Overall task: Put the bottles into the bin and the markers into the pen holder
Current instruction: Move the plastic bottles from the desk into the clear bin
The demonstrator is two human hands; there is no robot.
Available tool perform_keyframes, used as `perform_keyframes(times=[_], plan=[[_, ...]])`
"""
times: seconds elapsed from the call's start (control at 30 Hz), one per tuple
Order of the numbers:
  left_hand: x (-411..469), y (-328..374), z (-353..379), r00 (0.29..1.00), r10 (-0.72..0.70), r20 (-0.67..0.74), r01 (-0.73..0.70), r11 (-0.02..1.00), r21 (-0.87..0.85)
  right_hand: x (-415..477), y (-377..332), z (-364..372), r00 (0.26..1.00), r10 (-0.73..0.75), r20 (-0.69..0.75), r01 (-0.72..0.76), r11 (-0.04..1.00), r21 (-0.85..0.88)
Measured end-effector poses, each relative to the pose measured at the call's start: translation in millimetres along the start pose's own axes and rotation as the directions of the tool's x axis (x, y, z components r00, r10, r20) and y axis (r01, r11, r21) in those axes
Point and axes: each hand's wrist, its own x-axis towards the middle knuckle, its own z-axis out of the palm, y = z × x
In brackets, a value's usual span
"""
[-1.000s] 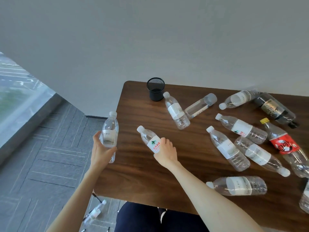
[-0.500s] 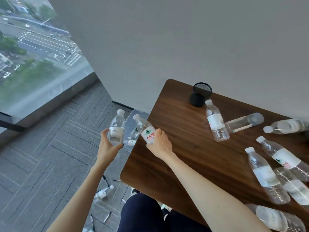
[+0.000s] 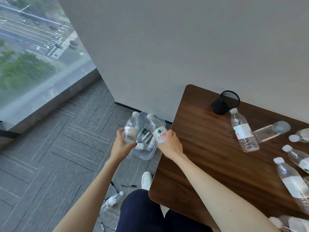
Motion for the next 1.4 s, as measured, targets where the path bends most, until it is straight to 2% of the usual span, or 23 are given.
perform_keyframes(times=[0.2,0.4,0.6,0.73,0.87,1.03,1.4], plan=[[47.7,8.6,-11.8,0.997,0.051,0.052,-0.061,0.972,0.228,17.7,-13.9,2.1,0.993,0.112,-0.044,-0.11,0.992,0.057],[67.2,-5.8,-19.6,0.991,0.067,0.119,-0.083,0.988,0.133,27.2,-25.6,8.7,0.973,0.232,-0.018,-0.229,0.967,0.112],[70.2,-18.6,-35.4,0.991,0.069,0.111,-0.08,0.992,0.101,37.9,-47.8,18.1,0.961,0.276,0.009,-0.274,0.948,0.161],[73.7,-21.4,-43.5,0.991,0.079,0.107,-0.088,0.992,0.087,51.2,-67.1,14.2,0.966,0.258,0.005,-0.255,0.949,0.187],[76.8,-20.2,-47.1,0.991,0.085,0.106,-0.093,0.993,0.075,55.7,-78.8,5.7,0.972,0.198,-0.127,-0.185,0.977,0.104],[78.7,-18.9,-46.0,0.989,0.084,0.124,-0.091,0.994,0.053,49.3,-72.0,6.0,0.967,0.149,-0.206,-0.124,0.984,0.129],[50.6,-16.7,-32.2,0.987,0.105,0.118,-0.111,0.993,0.044,16.7,-51.7,26.9,0.996,0.045,-0.08,-0.031,0.985,0.167]])
